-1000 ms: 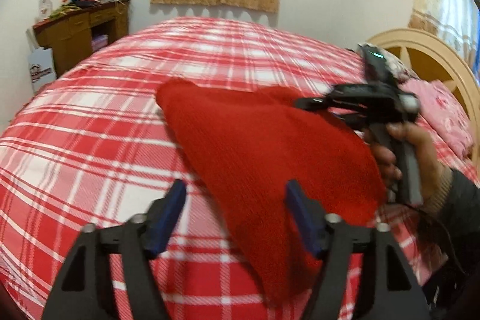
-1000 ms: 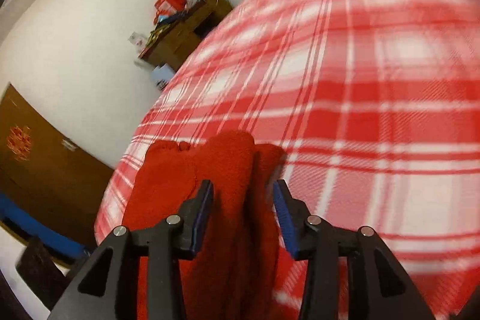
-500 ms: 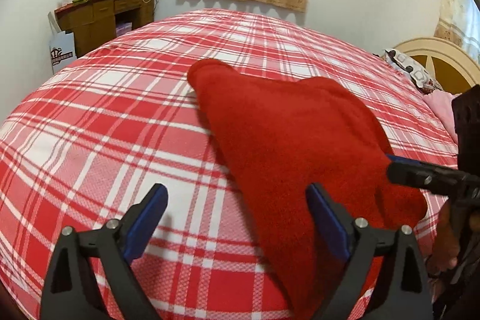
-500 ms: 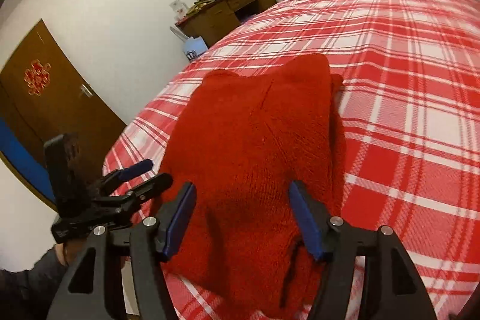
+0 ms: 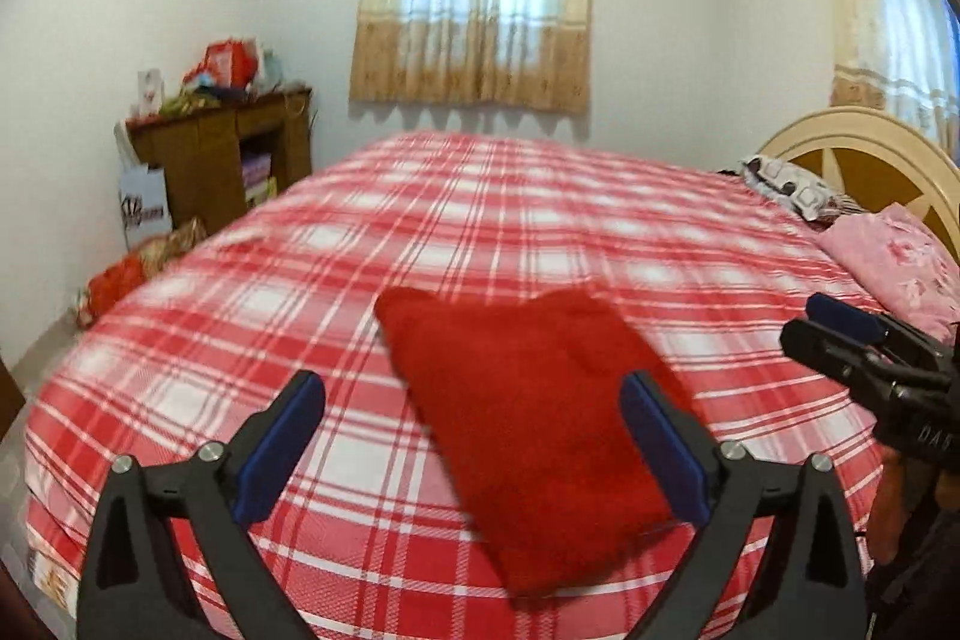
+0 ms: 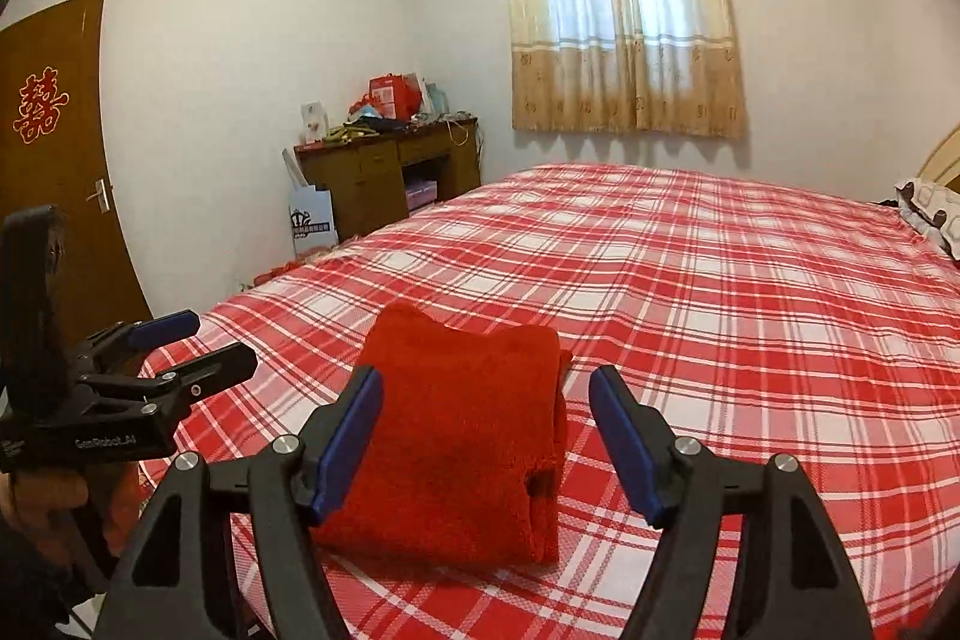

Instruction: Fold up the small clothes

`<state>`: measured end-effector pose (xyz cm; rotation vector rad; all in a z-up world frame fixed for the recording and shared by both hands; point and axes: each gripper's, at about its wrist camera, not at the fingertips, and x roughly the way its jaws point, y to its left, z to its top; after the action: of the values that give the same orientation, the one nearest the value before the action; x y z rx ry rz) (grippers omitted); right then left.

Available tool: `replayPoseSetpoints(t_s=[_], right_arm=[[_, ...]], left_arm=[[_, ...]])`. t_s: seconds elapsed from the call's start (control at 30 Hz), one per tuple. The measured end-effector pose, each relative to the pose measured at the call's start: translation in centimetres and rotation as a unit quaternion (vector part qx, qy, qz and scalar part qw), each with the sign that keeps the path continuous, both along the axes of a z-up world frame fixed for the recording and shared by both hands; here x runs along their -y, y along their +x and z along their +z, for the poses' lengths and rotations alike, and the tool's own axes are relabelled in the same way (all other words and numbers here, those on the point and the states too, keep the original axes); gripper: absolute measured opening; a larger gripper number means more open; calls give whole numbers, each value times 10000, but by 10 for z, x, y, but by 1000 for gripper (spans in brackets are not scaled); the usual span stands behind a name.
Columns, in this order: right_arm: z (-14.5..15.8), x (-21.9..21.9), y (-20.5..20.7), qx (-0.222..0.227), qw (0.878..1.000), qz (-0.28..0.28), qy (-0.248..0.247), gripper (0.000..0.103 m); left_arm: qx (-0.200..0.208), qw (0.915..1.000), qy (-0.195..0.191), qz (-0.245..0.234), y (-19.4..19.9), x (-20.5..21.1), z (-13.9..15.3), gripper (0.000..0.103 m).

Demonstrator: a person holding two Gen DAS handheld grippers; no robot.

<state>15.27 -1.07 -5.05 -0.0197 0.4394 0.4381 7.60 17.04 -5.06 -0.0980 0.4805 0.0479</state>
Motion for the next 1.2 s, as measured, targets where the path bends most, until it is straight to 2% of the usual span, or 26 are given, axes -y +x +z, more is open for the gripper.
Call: replayPoseSetpoints(t_s=[0.17,0.37,1.2], right_arm=[[7,3,-8,8,10000,0,63,72],[7,4,-12,10,9999,-16,110,72],[5,-2,-16,-45,9999,89,107,72]], left_arm=[[134,9998,-28,-112,-2,5,11,101],[187,9998,-57,-108,-7,6,10,101],[118,9997,-193,-118,-7,4,4,101]])
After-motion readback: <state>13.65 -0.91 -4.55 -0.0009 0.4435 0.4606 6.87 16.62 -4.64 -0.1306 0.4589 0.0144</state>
